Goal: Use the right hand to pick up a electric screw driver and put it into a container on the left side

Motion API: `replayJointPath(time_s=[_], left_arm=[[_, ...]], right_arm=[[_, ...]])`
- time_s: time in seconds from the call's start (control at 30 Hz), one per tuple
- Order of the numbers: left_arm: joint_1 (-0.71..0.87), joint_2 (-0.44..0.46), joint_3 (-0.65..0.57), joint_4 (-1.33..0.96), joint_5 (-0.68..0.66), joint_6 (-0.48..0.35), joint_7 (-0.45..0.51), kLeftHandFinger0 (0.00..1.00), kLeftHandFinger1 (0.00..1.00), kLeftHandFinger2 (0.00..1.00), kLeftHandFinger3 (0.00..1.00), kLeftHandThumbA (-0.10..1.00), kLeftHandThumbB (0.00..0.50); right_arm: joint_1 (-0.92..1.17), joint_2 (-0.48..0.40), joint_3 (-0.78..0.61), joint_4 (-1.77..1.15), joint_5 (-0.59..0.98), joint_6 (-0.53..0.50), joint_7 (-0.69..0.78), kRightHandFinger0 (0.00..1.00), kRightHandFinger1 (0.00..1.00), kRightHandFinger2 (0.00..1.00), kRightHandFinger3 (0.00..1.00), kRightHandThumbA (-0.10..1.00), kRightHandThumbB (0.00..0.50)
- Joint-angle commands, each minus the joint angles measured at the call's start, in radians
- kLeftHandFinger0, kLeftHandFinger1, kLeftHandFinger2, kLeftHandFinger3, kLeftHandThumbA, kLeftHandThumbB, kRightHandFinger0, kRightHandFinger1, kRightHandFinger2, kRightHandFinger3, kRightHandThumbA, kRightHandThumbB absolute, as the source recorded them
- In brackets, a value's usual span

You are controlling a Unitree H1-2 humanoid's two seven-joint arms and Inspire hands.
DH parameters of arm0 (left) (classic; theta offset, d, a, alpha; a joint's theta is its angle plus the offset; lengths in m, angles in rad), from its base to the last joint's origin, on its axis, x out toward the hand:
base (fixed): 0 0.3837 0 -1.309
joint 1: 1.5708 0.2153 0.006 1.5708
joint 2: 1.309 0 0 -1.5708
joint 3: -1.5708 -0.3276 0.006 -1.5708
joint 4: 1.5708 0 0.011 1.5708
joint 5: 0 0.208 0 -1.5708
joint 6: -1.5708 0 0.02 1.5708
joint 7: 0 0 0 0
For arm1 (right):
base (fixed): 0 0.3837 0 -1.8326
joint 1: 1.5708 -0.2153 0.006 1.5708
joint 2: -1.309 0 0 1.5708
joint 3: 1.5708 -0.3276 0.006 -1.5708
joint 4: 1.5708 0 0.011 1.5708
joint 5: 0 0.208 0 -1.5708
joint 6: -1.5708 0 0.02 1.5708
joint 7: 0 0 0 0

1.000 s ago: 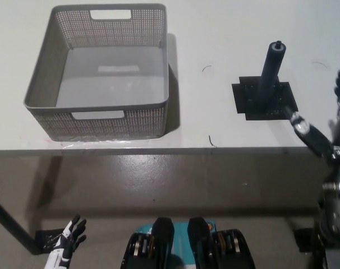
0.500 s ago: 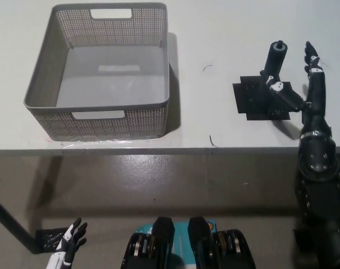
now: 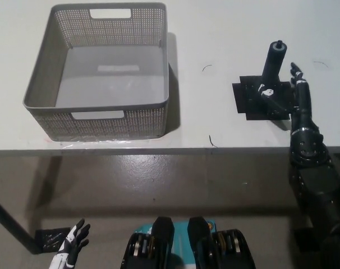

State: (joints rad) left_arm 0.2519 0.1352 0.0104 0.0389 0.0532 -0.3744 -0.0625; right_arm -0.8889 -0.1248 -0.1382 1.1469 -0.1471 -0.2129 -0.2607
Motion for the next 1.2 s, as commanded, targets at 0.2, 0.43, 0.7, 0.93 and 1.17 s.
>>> replayJointPath(time_s=[0.2,0.43,0.7,0.93,1.17], left_arm=[[-0.011,0.025,-0.022,0.007,0.023,-0.058,-0.020,1.00,1.00,1.00,1.00,1.00,0.258],[-0.008,0.031,-0.035,0.003,0.039,-0.060,-0.021,1.00,1.00,1.00,1.00,1.00,0.224],[-0.017,0.035,-0.050,0.009,0.038,-0.065,-0.025,1.00,1.00,1.00,1.00,1.00,0.206],[-0.019,0.038,-0.049,0.011,0.062,-0.071,-0.017,1.00,1.00,1.00,1.00,1.00,0.209],[-0.025,0.041,-0.050,0.017,0.072,-0.068,-0.016,1.00,1.00,1.00,1.00,1.00,0.206]], right_arm=[[-0.191,-0.032,0.021,0.164,0.048,-0.021,0.026,1.00,1.00,1.00,1.00,1.00,0.500],[-0.237,-0.020,0.070,0.205,0.026,-0.021,0.005,1.00,1.00,1.00,1.00,0.90,0.500],[-0.286,0.007,0.083,0.238,0.031,0.014,-0.105,0.00,0.03,0.27,0.12,-0.10,0.185],[-0.264,0.023,0.063,0.235,0.061,-0.013,-0.093,0.00,0.20,0.63,0.61,-0.10,0.143],[-0.263,0.021,0.055,0.225,0.075,-0.024,-0.108,0.00,0.23,0.68,0.65,-0.10,0.139]])
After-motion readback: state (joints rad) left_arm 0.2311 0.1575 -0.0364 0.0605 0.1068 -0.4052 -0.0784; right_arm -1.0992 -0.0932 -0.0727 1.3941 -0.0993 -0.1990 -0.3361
